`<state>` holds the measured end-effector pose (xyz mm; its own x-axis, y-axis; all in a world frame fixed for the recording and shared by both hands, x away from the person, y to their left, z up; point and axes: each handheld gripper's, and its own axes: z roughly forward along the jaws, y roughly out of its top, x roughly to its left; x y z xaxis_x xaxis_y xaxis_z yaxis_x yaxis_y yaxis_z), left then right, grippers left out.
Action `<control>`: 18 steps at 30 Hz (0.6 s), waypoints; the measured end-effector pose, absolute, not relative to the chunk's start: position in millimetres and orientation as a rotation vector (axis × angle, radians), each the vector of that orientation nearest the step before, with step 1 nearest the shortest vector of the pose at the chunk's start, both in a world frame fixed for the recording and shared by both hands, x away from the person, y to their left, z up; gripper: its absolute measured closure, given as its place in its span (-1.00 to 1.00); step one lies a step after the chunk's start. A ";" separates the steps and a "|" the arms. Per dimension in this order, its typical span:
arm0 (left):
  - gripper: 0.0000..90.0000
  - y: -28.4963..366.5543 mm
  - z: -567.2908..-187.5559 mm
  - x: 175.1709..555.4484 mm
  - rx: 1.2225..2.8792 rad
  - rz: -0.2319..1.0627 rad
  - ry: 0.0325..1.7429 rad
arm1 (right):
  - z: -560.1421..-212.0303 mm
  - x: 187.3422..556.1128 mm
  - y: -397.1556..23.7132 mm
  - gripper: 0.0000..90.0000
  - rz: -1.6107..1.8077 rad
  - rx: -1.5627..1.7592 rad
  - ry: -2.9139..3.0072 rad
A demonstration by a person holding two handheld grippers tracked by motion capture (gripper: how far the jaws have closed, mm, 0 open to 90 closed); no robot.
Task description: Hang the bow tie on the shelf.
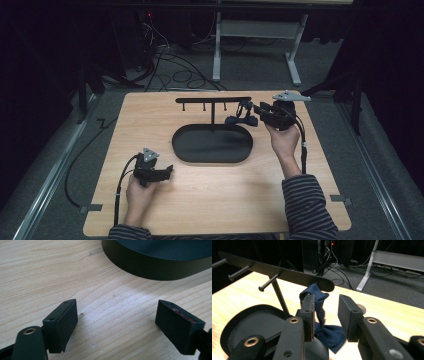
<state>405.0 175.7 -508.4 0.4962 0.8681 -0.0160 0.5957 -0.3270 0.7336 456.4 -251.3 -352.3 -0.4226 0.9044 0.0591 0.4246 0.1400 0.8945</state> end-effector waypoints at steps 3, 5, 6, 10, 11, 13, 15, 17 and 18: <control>-0.59 175.8 -508.3 404.9 2.049 0.503 1.198 | -351.5 451.5 -258.1 0.47 1.264 1.275 1.889; -0.59 175.8 -508.3 404.9 2.049 0.503 1.198 | -350.8 446.8 -263.5 0.47 1.278 1.267 1.858; -0.59 175.8 -508.3 405.0 2.049 0.504 1.198 | -349.2 442.7 -269.0 0.47 1.295 1.264 1.847; -0.59 175.8 -508.3 405.0 2.049 0.504 1.198 | -347.2 436.0 -275.4 0.46 1.314 1.268 1.843; -0.59 175.8 -508.4 405.0 2.049 0.504 1.198 | -346.5 433.6 -277.0 0.46 1.316 1.269 1.842; -0.59 175.8 -508.3 405.0 2.049 0.504 1.198 | -345.2 428.2 -280.4 0.45 1.324 1.264 1.837; -0.59 175.8 -508.3 405.0 2.049 0.503 1.198 | -344.1 422.8 -283.9 0.44 1.334 1.259 1.831; -0.59 175.8 -508.3 405.0 2.049 0.504 1.198 | -343.6 417.3 -287.3 0.43 1.335 1.261 1.830; -0.59 175.8 -508.3 405.0 2.049 0.503 1.198 | -343.5 414.7 -289.1 0.42 1.333 1.262 1.830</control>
